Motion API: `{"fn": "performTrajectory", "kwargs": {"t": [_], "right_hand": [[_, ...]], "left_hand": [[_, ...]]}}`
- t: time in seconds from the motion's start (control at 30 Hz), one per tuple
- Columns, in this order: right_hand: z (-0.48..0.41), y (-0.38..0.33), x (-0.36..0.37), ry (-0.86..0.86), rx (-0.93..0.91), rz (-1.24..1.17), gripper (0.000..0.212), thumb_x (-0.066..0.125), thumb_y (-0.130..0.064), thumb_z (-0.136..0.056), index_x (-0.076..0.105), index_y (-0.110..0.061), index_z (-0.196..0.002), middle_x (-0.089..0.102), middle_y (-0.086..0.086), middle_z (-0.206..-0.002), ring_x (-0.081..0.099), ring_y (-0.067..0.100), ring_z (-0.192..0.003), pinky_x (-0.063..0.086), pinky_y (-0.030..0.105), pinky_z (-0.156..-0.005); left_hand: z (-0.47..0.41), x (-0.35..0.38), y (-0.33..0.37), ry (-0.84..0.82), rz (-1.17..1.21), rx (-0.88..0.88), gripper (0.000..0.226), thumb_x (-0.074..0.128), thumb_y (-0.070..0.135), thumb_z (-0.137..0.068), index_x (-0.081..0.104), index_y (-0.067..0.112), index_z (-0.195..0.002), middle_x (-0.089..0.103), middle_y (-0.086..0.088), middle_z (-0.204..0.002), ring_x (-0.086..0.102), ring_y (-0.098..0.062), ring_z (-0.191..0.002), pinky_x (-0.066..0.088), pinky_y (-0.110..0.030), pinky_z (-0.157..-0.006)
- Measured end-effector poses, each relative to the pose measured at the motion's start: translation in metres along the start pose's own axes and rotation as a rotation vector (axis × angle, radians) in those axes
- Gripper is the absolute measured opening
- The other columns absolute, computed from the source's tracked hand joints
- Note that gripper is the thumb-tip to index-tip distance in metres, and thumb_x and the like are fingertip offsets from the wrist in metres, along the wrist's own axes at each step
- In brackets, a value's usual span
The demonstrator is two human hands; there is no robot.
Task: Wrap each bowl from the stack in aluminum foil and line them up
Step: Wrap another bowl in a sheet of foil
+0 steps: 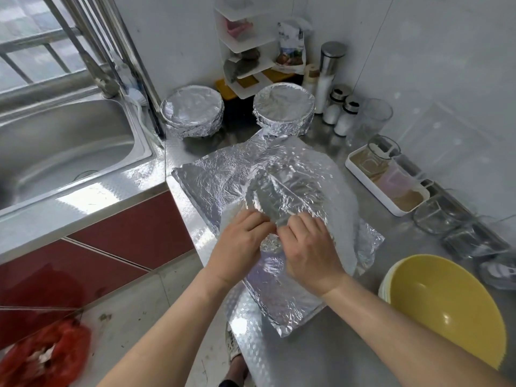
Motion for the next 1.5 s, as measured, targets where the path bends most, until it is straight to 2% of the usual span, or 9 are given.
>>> {"fn": "performTrajectory", "kwargs": {"t": [0.13, 0.3, 0.43, 0.53, 0.67, 0.93, 1.13, 1.37, 1.5], "right_hand": [[0.009, -0.018, 0.003, 0.009, 0.109, -0.004, 0.02, 0.044, -0.003, -0.084, 0.062, -0.009, -0.08, 0.054, 0.006, -0.075, 0.049, 0.025, -0.071, 0.032, 0.032, -0.065], [0.01, -0.033, 0.027, -0.114, 0.223, -0.074, 0.011, 0.054, -0.013, -0.088, 0.064, -0.015, -0.087, 0.056, 0.001, -0.081, 0.052, 0.022, -0.075, 0.039, 0.032, -0.064], [0.018, -0.026, 0.028, -0.21, 0.248, -0.21, 0.023, 0.05, -0.036, -0.091, 0.066, -0.021, -0.101, 0.057, -0.004, -0.093, 0.052, 0.017, -0.088, 0.045, 0.032, -0.073], [0.023, -0.015, 0.021, -0.182, 0.189, -0.261, 0.028, 0.045, -0.031, -0.095, 0.069, -0.017, -0.098, 0.059, -0.003, -0.091, 0.051, 0.017, -0.086, 0.047, 0.032, -0.072], [0.03, -0.008, 0.025, -0.183, 0.098, -0.249, 0.016, 0.057, -0.024, -0.091, 0.069, -0.014, -0.089, 0.061, -0.001, -0.09, 0.054, 0.021, -0.084, 0.048, 0.036, -0.071], [0.03, -0.009, 0.025, -0.224, 0.029, -0.246, 0.02, 0.054, -0.032, -0.092, 0.067, -0.018, -0.089, 0.057, -0.003, -0.087, 0.052, 0.018, -0.081, 0.044, 0.032, -0.073], [0.032, -0.01, 0.026, -0.223, -0.007, -0.173, 0.011, 0.073, -0.012, -0.082, 0.067, -0.015, -0.091, 0.058, -0.002, -0.085, 0.051, 0.018, -0.078, 0.041, 0.03, -0.071], [0.029, -0.019, 0.028, -0.087, 0.003, -0.134, 0.014, 0.068, 0.003, -0.077, 0.061, -0.008, -0.079, 0.051, 0.006, -0.072, 0.046, 0.022, -0.066, 0.04, 0.032, -0.06], [0.021, -0.024, 0.023, -0.051, 0.025, -0.108, 0.011, 0.067, 0.001, -0.077, 0.062, -0.008, -0.078, 0.052, 0.006, -0.072, 0.048, 0.023, -0.066, 0.041, 0.032, -0.061]], "left_hand": [[0.011, -0.002, -0.006, -0.006, 0.014, 0.003, 0.034, 0.064, -0.022, -0.068, 0.074, 0.003, -0.089, 0.068, -0.009, -0.092, 0.054, -0.021, -0.1, 0.047, -0.026, -0.084], [0.025, -0.001, -0.025, -0.046, 0.025, -0.112, 0.036, 0.075, -0.02, -0.063, 0.074, 0.007, -0.087, 0.071, -0.005, -0.094, 0.058, -0.018, -0.1, 0.051, -0.03, -0.082], [0.03, -0.005, -0.027, -0.068, -0.008, -0.179, 0.03, 0.056, -0.009, -0.069, 0.074, 0.008, -0.087, 0.07, -0.004, -0.098, 0.061, -0.021, -0.101, 0.057, -0.036, -0.077], [0.027, -0.007, -0.012, -0.075, 0.038, -0.17, 0.043, 0.036, 0.006, -0.072, 0.075, 0.01, -0.09, 0.069, -0.002, -0.098, 0.057, -0.019, -0.099, 0.052, -0.029, -0.078], [0.029, 0.007, 0.003, -0.187, 0.095, -0.121, 0.031, 0.047, 0.016, -0.082, 0.076, 0.014, -0.094, 0.068, 0.004, -0.094, 0.057, -0.015, -0.091, 0.052, -0.027, -0.076], [0.038, 0.007, -0.011, -0.223, 0.116, -0.095, 0.011, 0.074, 0.014, -0.081, 0.076, 0.016, -0.091, 0.07, 0.006, -0.096, 0.061, -0.016, -0.093, 0.052, -0.026, -0.079], [0.035, 0.01, -0.01, -0.204, 0.045, -0.035, 0.025, 0.055, 0.027, -0.092, 0.076, 0.014, -0.093, 0.072, 0.003, -0.095, 0.064, -0.021, -0.096, 0.056, -0.033, -0.076], [0.042, 0.014, -0.012, -0.116, -0.008, -0.011, 0.016, 0.076, 0.003, -0.079, 0.075, 0.011, -0.093, 0.072, 0.0, -0.098, 0.061, -0.018, -0.098, 0.056, -0.032, -0.077], [0.039, 0.005, -0.01, -0.044, 0.002, 0.008, 0.016, 0.061, 0.006, -0.089, 0.074, 0.008, -0.096, 0.071, -0.003, -0.103, 0.062, -0.02, -0.105, 0.054, -0.032, -0.088]]}}
Point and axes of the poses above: each hand's wrist, its own z-axis away from the middle knuckle, its own x-axis out of the palm, y = z × x, the point moved 6 cm from there along -z, towards the middle knuckle
